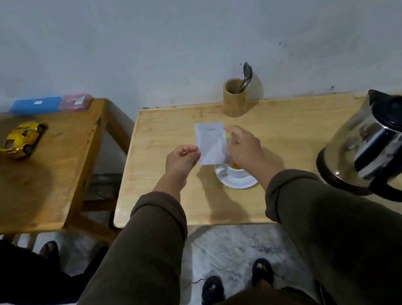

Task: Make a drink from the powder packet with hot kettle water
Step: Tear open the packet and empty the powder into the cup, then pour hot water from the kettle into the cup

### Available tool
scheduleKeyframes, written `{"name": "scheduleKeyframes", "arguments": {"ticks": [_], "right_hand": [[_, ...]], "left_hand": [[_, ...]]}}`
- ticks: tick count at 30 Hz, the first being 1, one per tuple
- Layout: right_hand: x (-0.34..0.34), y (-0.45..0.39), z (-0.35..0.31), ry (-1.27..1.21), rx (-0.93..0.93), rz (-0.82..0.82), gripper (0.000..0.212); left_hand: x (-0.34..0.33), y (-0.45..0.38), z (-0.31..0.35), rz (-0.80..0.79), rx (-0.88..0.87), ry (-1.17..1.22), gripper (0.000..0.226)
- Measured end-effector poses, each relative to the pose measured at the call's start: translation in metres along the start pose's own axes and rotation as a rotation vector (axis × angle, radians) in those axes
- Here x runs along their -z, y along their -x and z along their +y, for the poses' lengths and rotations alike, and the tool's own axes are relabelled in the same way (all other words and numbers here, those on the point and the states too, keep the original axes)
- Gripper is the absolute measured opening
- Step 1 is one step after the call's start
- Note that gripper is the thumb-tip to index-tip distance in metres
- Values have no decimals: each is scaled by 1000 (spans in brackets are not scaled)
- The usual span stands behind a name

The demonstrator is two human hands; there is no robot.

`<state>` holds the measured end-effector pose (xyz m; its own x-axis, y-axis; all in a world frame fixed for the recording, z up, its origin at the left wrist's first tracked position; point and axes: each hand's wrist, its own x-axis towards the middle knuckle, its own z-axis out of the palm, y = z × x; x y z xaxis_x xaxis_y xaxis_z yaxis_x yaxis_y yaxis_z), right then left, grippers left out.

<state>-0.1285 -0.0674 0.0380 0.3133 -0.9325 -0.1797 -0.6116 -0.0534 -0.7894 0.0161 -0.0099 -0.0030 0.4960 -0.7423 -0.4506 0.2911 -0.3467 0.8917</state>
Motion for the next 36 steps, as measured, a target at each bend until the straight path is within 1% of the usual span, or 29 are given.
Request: {"name": "scheduleKeyframes", "arguments": {"ticks": [3, 5, 7, 8, 9, 10, 12, 14, 15, 16, 17, 19, 20, 22, 23, 24, 25, 26, 29, 32, 36], "right_hand": [[-28, 11, -5, -61, -142, -96, 26], [-47, 17, -6, -22, -190, -143, 22], [-66, 21, -6, 53, -196, -163, 23], [-73, 24, -6, 81, -208, -165, 29], [-80, 26, -5, 106, -218, -183, 34], [-86, 28, -5, 113, -232, -217, 35], [-94, 30, -3, 158, -278, -307, 24], [-101, 30, -3, 241, -310, -364, 24], [-105, 28, 0, 283, -315, -389, 21], [-108, 27, 2, 305, -321, -401, 18], [-111, 27, 5, 309, -325, -409, 15], [-112, 29, 5, 274, -358, -424, 14], [-111, 29, 6, 249, -369, -431, 13], [-108, 30, 7, 278, -374, -456, 39], [-106, 31, 6, 313, -361, -465, 46], [-105, 33, 6, 328, -343, -466, 51], [-103, 34, 5, 309, -338, -468, 54], [-101, 35, 6, 274, -334, -465, 55], [-89, 40, 6, 181, -302, -409, 51], [-66, 45, 10, 74, -235, -328, 44], [-17, 57, 23, -43, -150, -170, 33]], "left_hand": [[22, 0, -13, 40, 11, -32, 28], [37, -1, -24, 55, 38, -80, 27], [47, -3, -36, 85, 65, -187, 24], [51, -2, -41, 95, 69, -256, 22], [53, -1, -44, 102, 70, -332, 24], [54, 1, -47, 107, 71, -413, 28], [55, 3, -51, 65, 52, -554, 33], [53, 6, -55, -31, 17, -700, 36], [52, 5, -59, -64, 1, -769, 36], [52, 2, -63, -81, 4, -820, 28], [51, -1, -66, -85, 7, -850, 24], [50, -5, -71, -60, -7, -838, 32], [49, -7, -72, -49, -14, -826, 31], [48, -11, -75, -37, 3, -810, 16], [48, -13, -79, -33, 18, -788, 9], [47, -15, -83, -17, 39, -775, 19], [46, -16, -85, -6, 52, -787, 31], [45, -14, -85, 8, 49, -803, 38], [32, 1, -81, 38, 10, -897, 42], [11, 17, -81, 72, -33, -936, 47], [-33, 40, -91, 59, -5, -926, 49]]}}
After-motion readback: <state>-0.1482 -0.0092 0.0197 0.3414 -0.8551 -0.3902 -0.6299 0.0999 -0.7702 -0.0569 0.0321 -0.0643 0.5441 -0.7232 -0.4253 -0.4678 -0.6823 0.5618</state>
